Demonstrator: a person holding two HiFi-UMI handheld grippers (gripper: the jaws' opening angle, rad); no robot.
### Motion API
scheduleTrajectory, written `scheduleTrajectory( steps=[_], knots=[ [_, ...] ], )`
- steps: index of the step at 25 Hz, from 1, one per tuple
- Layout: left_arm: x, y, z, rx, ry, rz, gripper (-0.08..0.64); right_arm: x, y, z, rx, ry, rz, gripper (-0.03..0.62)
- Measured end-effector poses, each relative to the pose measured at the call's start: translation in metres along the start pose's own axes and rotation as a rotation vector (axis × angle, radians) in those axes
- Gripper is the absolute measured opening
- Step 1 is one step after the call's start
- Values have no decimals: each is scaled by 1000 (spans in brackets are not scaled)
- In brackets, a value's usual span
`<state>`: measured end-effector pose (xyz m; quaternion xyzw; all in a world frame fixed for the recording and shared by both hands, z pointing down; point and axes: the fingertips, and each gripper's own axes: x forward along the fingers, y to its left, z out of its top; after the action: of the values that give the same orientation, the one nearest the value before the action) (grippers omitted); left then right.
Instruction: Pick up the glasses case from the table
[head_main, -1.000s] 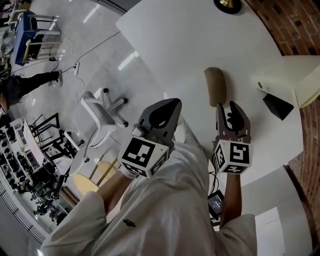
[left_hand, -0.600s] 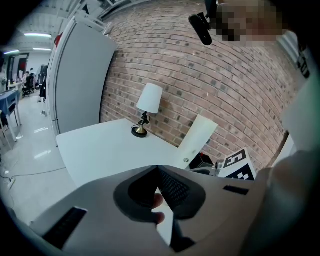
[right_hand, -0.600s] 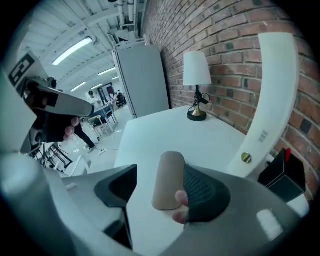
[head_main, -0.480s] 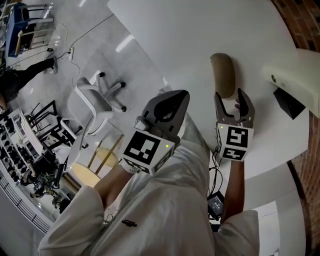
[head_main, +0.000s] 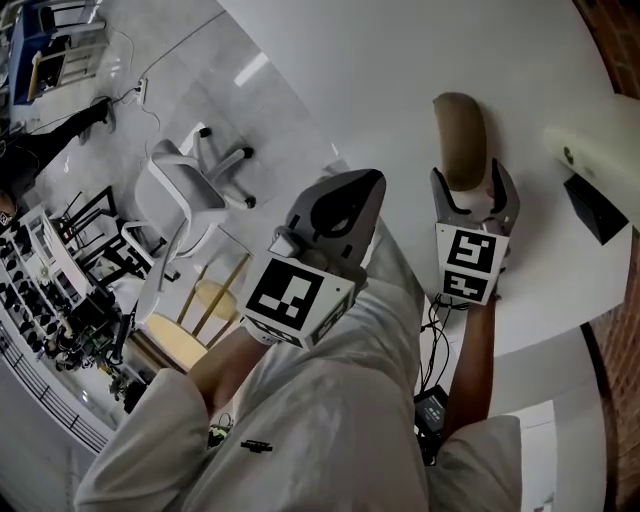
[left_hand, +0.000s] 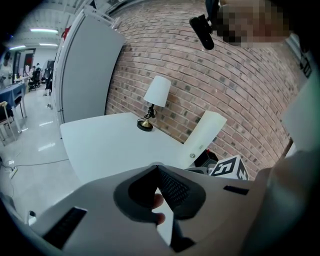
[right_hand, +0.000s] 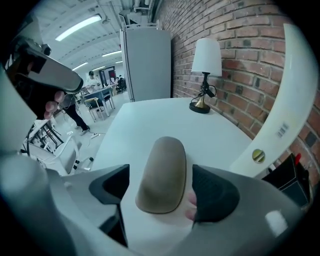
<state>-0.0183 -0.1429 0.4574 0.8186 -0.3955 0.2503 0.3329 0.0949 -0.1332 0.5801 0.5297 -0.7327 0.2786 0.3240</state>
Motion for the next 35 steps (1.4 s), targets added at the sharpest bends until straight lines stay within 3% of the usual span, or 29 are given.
scheduleTrajectory(
  steps=[28,35],
  knots=[
    [8,10,-18,-40,22,25,8,46,-5,-22,56,65,-13,408],
    [7,14,-16,-47,18,39,8,60,-8,-34,126,105,1,423]
  ],
)
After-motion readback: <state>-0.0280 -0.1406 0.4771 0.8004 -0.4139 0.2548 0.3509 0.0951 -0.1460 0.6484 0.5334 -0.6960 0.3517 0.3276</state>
